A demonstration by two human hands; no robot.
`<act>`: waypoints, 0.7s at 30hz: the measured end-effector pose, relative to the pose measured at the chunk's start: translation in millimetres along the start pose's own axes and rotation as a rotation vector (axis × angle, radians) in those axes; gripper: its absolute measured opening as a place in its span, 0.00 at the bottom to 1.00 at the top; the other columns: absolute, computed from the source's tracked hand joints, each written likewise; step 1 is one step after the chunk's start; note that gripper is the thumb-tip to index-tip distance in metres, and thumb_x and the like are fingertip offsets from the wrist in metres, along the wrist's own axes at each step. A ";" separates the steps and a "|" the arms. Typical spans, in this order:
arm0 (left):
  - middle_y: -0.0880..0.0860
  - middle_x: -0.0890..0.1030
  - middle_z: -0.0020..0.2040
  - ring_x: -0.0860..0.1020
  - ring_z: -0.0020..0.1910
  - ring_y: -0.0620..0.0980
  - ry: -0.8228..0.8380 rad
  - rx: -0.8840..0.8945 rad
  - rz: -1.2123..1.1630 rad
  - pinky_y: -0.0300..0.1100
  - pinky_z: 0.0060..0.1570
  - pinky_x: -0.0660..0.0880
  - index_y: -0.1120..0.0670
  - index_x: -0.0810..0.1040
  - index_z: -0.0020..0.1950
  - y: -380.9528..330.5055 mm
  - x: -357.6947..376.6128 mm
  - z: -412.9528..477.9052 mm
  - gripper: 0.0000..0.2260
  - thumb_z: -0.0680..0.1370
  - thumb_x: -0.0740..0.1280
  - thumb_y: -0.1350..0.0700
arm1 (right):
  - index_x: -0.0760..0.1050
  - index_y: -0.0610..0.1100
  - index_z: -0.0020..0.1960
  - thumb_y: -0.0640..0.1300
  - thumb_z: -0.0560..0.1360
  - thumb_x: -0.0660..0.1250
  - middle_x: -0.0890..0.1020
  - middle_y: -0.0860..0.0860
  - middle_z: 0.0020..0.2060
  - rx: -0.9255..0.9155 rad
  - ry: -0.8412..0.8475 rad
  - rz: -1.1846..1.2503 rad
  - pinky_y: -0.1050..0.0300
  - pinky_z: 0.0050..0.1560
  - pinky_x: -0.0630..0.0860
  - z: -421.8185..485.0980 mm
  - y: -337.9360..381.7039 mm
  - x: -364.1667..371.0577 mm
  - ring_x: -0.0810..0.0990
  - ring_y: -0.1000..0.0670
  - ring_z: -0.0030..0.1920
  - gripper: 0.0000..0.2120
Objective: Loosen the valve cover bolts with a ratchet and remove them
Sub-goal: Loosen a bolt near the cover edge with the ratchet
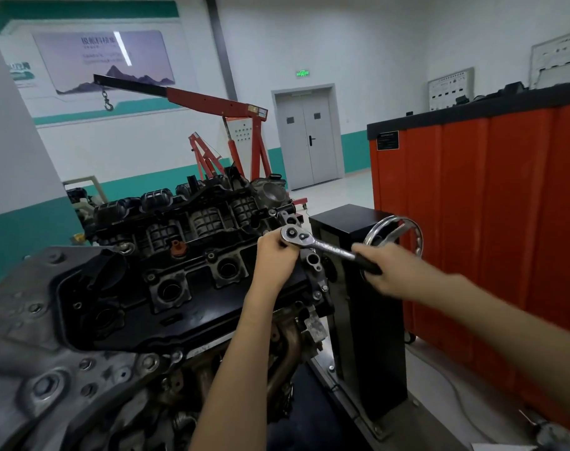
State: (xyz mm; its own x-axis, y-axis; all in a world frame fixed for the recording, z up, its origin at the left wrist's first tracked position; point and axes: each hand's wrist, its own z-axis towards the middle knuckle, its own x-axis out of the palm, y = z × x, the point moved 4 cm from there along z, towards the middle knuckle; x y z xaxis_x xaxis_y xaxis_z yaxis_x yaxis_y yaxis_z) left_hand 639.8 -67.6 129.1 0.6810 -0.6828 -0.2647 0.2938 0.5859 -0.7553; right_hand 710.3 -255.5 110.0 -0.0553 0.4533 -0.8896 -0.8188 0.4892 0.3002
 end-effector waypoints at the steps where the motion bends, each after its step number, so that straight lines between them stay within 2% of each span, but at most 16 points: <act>1: 0.42 0.75 0.26 0.67 0.28 0.38 -0.004 0.004 -0.011 0.32 0.31 0.64 0.48 0.80 0.34 -1.0 -0.6 -0.4 0.16 0.76 0.64 0.66 | 0.70 0.48 0.56 0.38 0.76 0.65 0.76 0.52 0.36 -0.050 -0.028 -0.147 0.59 0.35 0.74 11.4 -2.7 -13.1 0.79 0.49 0.35 0.10; 2: 0.42 0.74 0.26 0.68 0.27 0.38 -0.020 0.004 -0.034 0.30 0.30 0.64 0.52 0.81 0.36 -0.3 -1.3 -1.6 0.13 0.76 0.65 0.66 | 0.71 0.46 0.56 0.39 0.76 0.64 0.76 0.52 0.35 -0.088 -0.068 -0.238 0.56 0.37 0.75 18.4 -2.1 -19.3 0.78 0.47 0.36 0.09; 4: 0.44 0.73 0.28 0.66 0.29 0.39 -0.074 -0.015 -0.057 0.35 0.32 0.64 0.60 0.80 0.38 3.5 -1.5 -4.0 0.09 0.76 0.64 0.66 | 0.72 0.45 0.56 0.39 0.76 0.64 0.76 0.51 0.35 -0.070 -0.138 -0.225 0.56 0.37 0.74 16.5 2.3 -13.0 0.77 0.48 0.35 0.09; 6: 0.48 0.72 0.29 0.65 0.30 0.43 -0.119 -0.041 -0.073 0.37 0.33 0.64 0.58 0.74 0.33 8.9 2.2 -6.2 0.13 0.76 0.62 0.69 | 0.71 0.46 0.54 0.38 0.76 0.65 0.77 0.50 0.36 0.034 -0.152 0.017 0.60 0.34 0.74 -6.7 10.2 17.3 0.78 0.50 0.34 0.09; 8: 0.44 0.71 0.26 0.66 0.28 0.40 -0.152 -0.049 -0.107 0.34 0.30 0.65 0.52 0.69 0.29 11.7 6.7 -6.4 0.19 0.76 0.63 0.70 | 0.70 0.48 0.50 0.36 0.74 0.66 0.76 0.48 0.34 0.151 -0.147 0.415 0.60 0.29 0.72 -35.3 36.1 57.2 0.76 0.53 0.30 0.10; 10: 0.42 0.68 0.24 0.63 0.27 0.38 -0.176 -0.024 -0.119 0.33 0.29 0.63 0.49 0.65 0.28 11.1 9.1 -5.1 0.22 0.76 0.65 0.69 | 0.70 0.47 0.48 0.34 0.73 0.66 0.75 0.46 0.33 0.226 -0.212 0.717 0.58 0.28 0.71 -45.2 70.8 89.2 0.74 0.53 0.28 0.10; 13: 0.41 0.64 0.23 0.61 0.26 0.38 -0.181 0.009 -0.130 0.30 0.29 0.59 0.48 0.62 0.28 10.0 9.4 -3.6 0.24 0.78 0.67 0.65 | 0.70 0.45 0.51 0.35 0.74 0.65 0.75 0.46 0.34 0.278 -0.299 0.859 0.60 0.29 0.71 -35.1 104.7 115.3 0.74 0.52 0.29 0.09; 17: 0.42 0.68 0.23 0.64 0.27 0.37 -0.138 -0.028 -0.105 0.32 0.29 0.63 0.49 0.66 0.28 11.6 5.7 -3.0 0.22 0.77 0.67 0.66 | 0.71 0.44 0.57 0.33 0.74 0.64 0.74 0.47 0.32 0.224 -0.197 0.784 0.62 0.28 0.70 -36.6 80.5 101.2 0.72 0.56 0.27 0.13; 19: 0.43 0.71 0.24 0.66 0.28 0.38 -0.075 -0.034 -0.050 0.34 0.31 0.66 0.51 0.69 0.27 9.5 5.7 0.0 0.20 0.75 0.64 0.68 | 0.73 0.47 0.56 0.33 0.74 0.66 0.74 0.50 0.33 0.147 -0.117 0.611 0.67 0.28 0.69 -35.8 46.2 73.8 0.72 0.59 0.26 0.15; 21: 0.43 0.70 0.24 0.65 0.26 0.38 -0.035 -0.028 -0.009 0.34 0.30 0.63 0.50 0.69 0.27 2.8 5.3 1.7 0.20 0.74 0.62 0.69 | 0.71 0.50 0.56 0.35 0.75 0.66 0.75 0.49 0.37 0.085 -0.068 0.320 0.67 0.30 0.71 -21.1 14.4 37.1 0.76 0.57 0.30 0.13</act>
State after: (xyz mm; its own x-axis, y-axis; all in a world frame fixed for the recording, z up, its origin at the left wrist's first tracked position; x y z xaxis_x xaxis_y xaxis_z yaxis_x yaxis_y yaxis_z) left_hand 645.4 -68.9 126.6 0.7012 -0.6724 -0.2369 0.2816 0.5665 -0.7744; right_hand 684.4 -247.4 74.1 -0.2617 0.6414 -0.7212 -0.7155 0.3726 0.5910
